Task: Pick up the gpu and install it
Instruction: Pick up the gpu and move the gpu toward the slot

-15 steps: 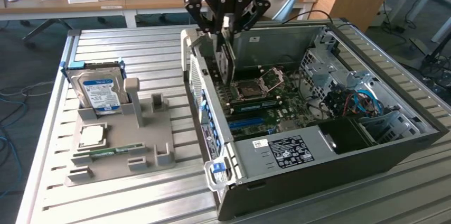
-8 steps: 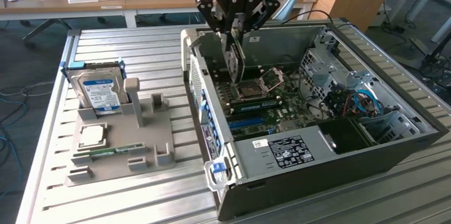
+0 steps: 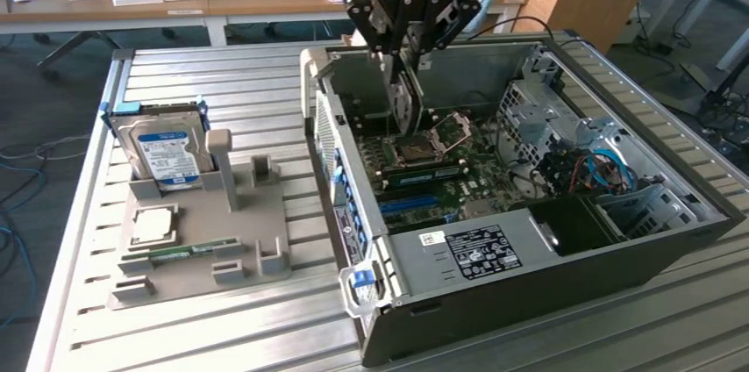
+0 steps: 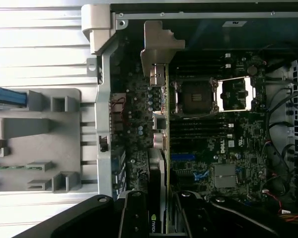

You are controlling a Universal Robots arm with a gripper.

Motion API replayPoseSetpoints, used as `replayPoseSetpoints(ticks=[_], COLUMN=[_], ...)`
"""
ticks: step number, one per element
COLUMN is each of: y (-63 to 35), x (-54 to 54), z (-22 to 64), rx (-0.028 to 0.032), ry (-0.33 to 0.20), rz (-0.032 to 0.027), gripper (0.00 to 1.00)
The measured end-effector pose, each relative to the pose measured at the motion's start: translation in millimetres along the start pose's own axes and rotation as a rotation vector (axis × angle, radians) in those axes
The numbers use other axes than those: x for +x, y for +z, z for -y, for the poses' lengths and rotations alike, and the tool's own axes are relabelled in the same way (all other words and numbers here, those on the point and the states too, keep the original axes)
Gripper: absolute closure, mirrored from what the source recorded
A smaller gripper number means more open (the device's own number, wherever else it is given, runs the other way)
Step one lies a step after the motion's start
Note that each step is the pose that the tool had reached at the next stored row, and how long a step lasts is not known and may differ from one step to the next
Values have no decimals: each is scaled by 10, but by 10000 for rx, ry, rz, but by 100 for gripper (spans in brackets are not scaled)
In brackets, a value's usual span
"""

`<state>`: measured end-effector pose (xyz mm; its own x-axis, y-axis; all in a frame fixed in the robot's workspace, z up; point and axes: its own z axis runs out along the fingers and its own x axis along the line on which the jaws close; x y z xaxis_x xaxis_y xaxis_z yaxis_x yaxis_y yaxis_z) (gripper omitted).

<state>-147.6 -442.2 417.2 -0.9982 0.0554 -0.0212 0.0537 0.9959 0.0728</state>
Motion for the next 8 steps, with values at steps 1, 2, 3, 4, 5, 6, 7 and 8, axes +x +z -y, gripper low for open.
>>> replayPoseSetpoints(ticks=[1,2,3,4,5,6,7,8], y=[0,1,2,3,4,5,6,8], x=[-23,-46,-71,-103,-136,-172,-208,-245], z=[-1,-3,-4,-6,-7,-9,-11,-13], rx=[1,1,0,0,-1,-1,-2,-3], ry=[2,2,2,2,0,0,2,2], rz=[0,1,0,0,0,0,0,0], gripper=[74,74,74,74,74,74,74,74])
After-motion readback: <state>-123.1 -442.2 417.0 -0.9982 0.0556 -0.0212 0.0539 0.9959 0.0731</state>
